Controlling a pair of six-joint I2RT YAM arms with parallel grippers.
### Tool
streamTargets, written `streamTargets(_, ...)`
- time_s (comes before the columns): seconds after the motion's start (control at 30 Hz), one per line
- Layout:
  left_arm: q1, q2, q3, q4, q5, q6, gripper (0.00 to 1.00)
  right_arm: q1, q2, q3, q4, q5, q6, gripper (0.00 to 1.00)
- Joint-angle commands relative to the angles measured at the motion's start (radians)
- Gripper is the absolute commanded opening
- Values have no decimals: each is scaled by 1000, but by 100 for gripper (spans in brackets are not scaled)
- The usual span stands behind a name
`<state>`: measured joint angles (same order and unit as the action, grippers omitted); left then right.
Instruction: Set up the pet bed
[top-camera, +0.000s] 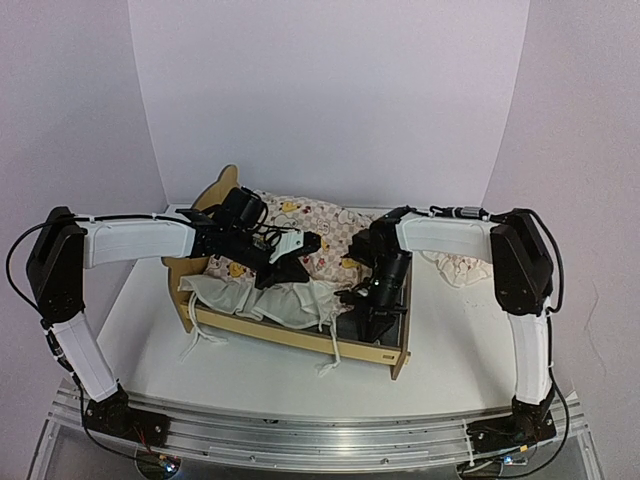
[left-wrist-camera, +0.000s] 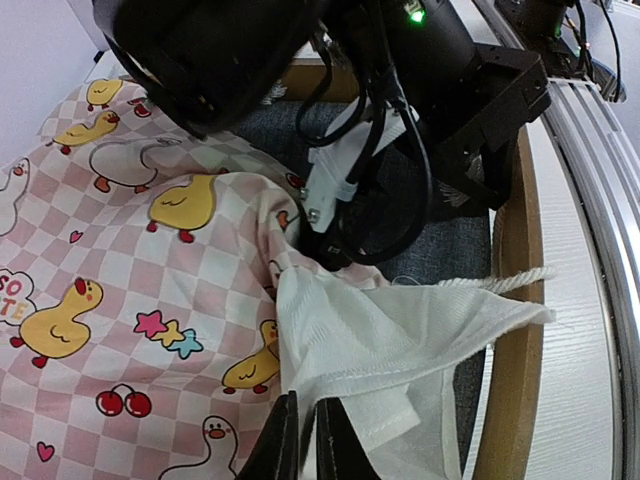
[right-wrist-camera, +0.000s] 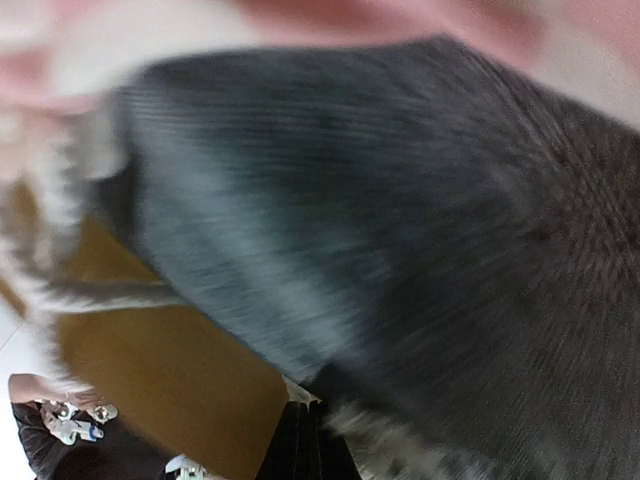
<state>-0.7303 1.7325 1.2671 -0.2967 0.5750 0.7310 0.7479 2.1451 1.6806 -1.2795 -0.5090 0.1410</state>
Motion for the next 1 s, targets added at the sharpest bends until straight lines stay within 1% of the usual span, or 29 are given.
streamTargets(0.0, 0, -19, 11, -14, 53, 16, 22, 16, 93, -92, -61, -11, -23, 0)
streamTargets(0.1, 0, -18, 38, -62, 108, 38, 38, 30, 147, -74, -34, 78, 3, 0)
streamTargets(0.13, 0, -18, 48, -86, 135, 48, 42, 33, 155, -65, -17, 101, 18, 0)
streamTargets(0.2, -1, -23, 74, -132, 191, 80, 48, 35, 160, -52, 10, 136, 37, 3)
streamTargets(0.27, -16, -37, 87, -166, 241, 116, 51, 40, 155, -35, 27, 157, 55, 6)
streamTargets(0.3, -32, -45, 86, -174, 245, 130, 53, 44, 149, -22, 30, 160, 63, 8)
streamTargets(0.4, -67, -68, 90, -211, 300, 162, 58, 57, 118, 15, 27, 124, 71, 24)
streamTargets(0.5, -86, -75, 114, -262, 371, 171, 64, 58, 31, 22, 21, 110, 77, 31)
streamTargets(0.6, -96, -70, 129, -295, 398, 167, 64, 58, -35, 23, 6, 90, 92, 39)
streamTargets(0.7, -118, -61, 126, -291, 366, 169, 60, 58, -64, 26, -25, 68, 91, 45)
streamTargets(0.8, -169, -44, 126, -260, 311, 155, 53, 58, -75, 37, -44, 68, 90, 47)
streamTargets(0.97, -236, 23, 121, -226, 271, 97, 52, 56, -89, 65, -63, 25, 112, 47)
